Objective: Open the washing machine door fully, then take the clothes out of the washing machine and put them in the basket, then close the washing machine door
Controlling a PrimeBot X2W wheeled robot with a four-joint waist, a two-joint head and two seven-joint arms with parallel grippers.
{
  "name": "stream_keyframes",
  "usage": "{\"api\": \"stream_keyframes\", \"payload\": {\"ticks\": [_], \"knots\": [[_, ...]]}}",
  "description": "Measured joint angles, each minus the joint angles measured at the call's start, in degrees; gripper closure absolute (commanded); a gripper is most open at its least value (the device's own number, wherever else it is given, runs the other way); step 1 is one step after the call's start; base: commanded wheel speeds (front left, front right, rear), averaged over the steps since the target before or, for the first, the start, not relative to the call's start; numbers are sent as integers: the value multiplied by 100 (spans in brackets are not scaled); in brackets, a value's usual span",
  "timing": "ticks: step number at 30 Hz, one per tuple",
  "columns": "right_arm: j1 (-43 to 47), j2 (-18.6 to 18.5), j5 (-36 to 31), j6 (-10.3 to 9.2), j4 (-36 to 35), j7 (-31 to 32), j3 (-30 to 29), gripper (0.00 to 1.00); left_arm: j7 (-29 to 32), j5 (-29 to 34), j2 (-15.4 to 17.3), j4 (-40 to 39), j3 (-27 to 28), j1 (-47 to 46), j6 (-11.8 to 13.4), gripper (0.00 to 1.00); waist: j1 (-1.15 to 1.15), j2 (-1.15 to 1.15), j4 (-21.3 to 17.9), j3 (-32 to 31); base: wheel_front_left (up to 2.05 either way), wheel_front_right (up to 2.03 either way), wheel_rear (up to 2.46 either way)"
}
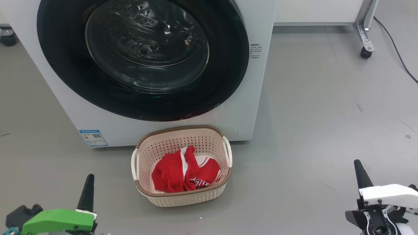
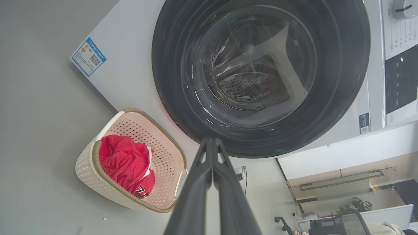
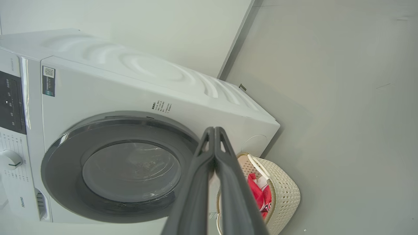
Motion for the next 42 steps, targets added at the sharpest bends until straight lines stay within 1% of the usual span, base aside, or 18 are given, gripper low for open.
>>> {"api": "stream_keyframes", "payload": {"ticks": [7, 9, 15, 16, 23, 42], "knots": [[-104, 12, 489, 67, 77, 135, -102, 100, 59, -538, 7, 115, 87, -119, -52, 100, 0, 0, -28, -13, 0, 0, 0], [-125, 18, 638, 116, 93, 159, -125, 100, 108, -671, 9, 145, 130, -130, -54, 100, 0, 0, -36, -16, 0, 0, 0], [-191, 34, 1077, 146, 169, 247, -226, 100, 179, -1089, 11, 212, 219, -215, -104, 100, 0, 0, -61, -27, 0, 0, 0], [-214, 34, 1145, 181, 178, 286, -242, 100, 197, -1162, 11, 229, 232, -220, -120, 100, 0, 0, -65, -29, 0, 0, 0], [-285, 44, 1640, 243, 256, 396, -331, 100, 292, -1704, 12, 342, 355, -305, -153, 100, 0, 0, -92, -42, 0, 0, 0], [-330, 46, 1706, 244, 287, 411, -361, 100, 303, -1730, 12, 401, 372, -332, -182, 100, 0, 0, -92, -44, 0, 0, 0]]}}
